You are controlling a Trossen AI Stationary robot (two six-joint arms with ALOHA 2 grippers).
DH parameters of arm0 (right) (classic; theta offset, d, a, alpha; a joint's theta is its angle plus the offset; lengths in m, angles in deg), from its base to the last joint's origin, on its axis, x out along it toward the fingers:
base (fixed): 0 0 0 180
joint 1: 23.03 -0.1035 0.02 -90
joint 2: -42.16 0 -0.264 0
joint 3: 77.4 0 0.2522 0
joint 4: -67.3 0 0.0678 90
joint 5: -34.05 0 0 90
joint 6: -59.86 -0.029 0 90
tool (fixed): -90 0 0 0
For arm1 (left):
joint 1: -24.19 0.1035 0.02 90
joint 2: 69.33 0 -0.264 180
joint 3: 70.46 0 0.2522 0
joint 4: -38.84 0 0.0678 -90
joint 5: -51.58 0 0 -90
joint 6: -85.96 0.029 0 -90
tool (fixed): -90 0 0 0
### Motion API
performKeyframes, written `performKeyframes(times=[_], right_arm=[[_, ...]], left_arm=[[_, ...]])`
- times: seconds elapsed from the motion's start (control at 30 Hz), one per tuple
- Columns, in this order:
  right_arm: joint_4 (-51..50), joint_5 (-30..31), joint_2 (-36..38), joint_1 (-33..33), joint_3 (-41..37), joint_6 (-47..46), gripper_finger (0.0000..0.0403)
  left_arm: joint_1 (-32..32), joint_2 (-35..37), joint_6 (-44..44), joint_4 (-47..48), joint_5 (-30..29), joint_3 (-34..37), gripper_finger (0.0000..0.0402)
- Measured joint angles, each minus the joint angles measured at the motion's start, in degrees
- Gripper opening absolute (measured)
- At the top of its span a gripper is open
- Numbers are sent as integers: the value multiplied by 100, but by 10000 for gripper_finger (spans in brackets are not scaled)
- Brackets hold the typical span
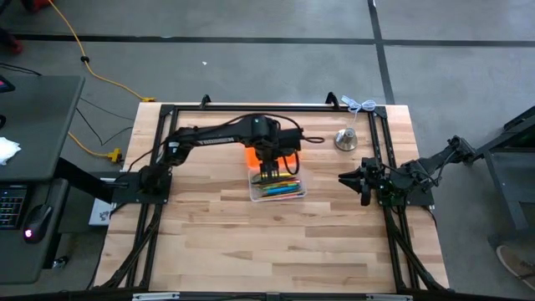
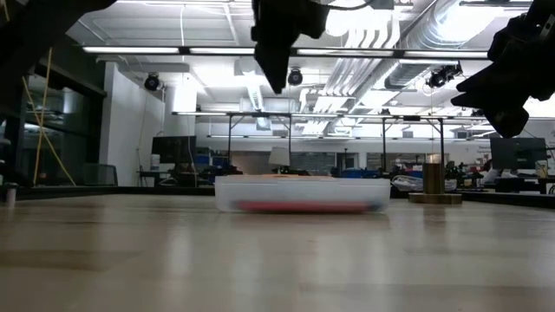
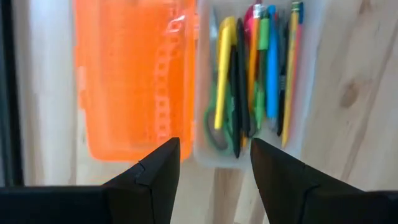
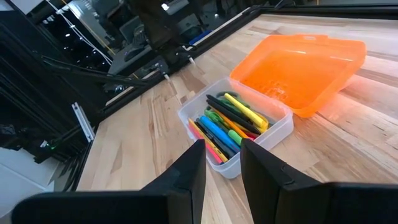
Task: Pick & place school supplies into a supply box
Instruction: Return to Home Position
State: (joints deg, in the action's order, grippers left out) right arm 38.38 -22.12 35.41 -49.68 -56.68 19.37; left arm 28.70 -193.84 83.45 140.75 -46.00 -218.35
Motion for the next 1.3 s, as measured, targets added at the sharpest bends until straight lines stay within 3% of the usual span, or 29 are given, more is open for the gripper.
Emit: performKeyframes(times=[0.73, 0.97, 1.3], right_arm=[[-2, 25, 0, 0, -1, 44, 78], [-2, 9, 0, 0, -1, -176, 78], [113, -462, 0, 0, -1, -201, 78]], left_arm=[[-2, 703, -13, 9, -89, 8, 221], [-2, 809, 230, -168, 145, 6, 223], [171, 1325, 397, -263, 259, 7, 223]])
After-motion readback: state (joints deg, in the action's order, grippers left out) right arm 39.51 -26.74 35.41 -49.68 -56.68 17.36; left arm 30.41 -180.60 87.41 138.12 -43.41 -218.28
